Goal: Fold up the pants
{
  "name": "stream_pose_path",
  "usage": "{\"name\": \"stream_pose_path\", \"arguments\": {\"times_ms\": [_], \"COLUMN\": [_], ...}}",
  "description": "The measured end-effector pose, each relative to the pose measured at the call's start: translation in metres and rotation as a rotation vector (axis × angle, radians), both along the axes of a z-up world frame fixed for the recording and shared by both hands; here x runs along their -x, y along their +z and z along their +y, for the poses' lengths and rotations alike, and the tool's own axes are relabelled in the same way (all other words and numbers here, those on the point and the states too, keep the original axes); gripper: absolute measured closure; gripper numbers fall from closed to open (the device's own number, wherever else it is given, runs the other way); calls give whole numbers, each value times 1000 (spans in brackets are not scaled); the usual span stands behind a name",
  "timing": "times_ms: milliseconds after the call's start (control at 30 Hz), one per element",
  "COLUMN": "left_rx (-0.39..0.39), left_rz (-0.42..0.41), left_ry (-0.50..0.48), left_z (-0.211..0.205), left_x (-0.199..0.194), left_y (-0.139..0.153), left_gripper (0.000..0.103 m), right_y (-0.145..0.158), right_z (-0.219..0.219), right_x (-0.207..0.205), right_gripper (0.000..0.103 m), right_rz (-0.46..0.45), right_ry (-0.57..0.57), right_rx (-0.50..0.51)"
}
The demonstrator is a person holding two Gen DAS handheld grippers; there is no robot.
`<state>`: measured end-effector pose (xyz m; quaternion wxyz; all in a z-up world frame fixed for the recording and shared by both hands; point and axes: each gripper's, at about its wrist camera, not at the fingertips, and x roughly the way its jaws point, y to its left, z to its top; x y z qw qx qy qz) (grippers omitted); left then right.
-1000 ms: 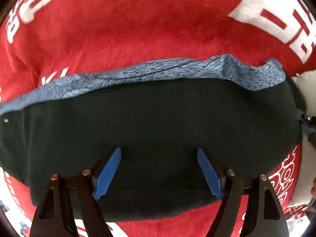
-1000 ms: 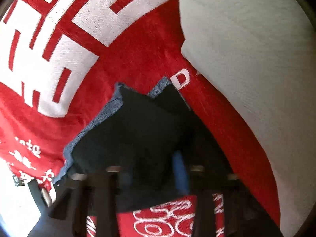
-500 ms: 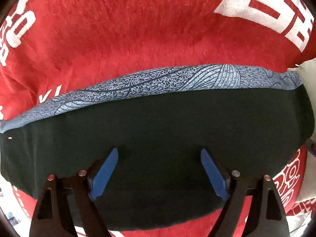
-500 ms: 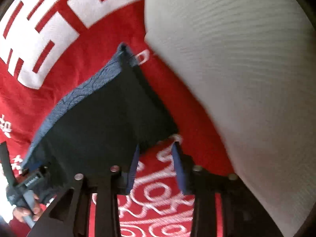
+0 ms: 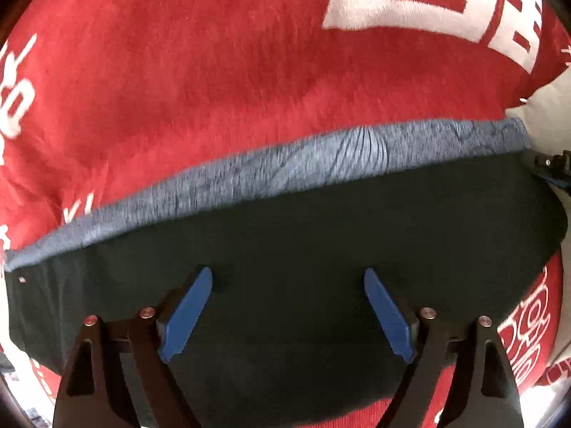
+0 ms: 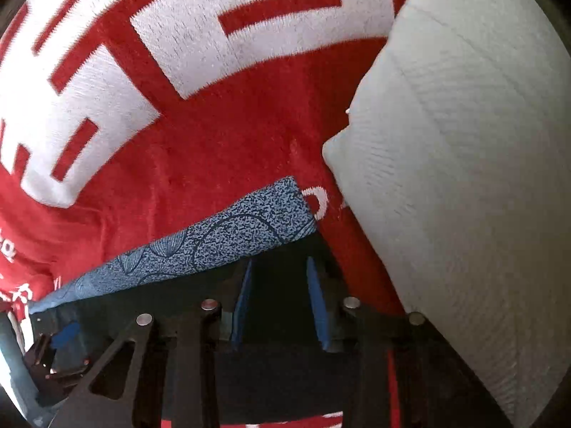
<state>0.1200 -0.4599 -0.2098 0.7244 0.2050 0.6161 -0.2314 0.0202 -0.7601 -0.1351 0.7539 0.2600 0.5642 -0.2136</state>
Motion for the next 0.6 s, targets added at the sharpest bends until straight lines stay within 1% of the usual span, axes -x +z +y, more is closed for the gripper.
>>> {"name": "stream_pose_path", "arguments": {"times_ms": [67,133,167,233,267,300,333,367,433,467,500,533,567,600], "left_rx": [16,15,4,-10,-13,-13,-9,-11,-40,-57,-56,-28,-22,-30], "left_rz": [26,26,26,25,16,8,3,1,9,19,34,44,43,40], "left_ry": [23,12,3,-1,2,10,22,34,57,65,77,95,105,111], "left_z": [12,24,25,42,45,41,48,54,68,68,74,81,86,90], "left_x": [3,4,4,9,9,4,5,4,1,1,1,1,-2,-2], "left_y": [-1,-3,-2,4,8,12,15,17,12,9,5,4,0,-2], "left_gripper": [11,11,11,11,11,11,11,11,11,11,11,10,4,0], "right_y": [1,1,3,9,17,22,26,29,24,16,7,-3,-8,-9], "right_z": [9,17,19,25,29,34,37,45,63,72,77,82,87,90], "right_x": [2,2,1,0,0,1,3,4,4,5,6,7,9,13], "right_gripper": [71,71,70,66,62,60,56,49,45,45,45,45,43,39], "right_rz": [25,41,52,50,35,22,11,1,11,31,54,83,71,52], "right_ry": [66,106,105,77,71,73,72,77,106,122,128,128,135,145], "right_rx": [41,70,70,48,26,6,-1,-7,-22,-32,-41,-51,-27,-10]}}
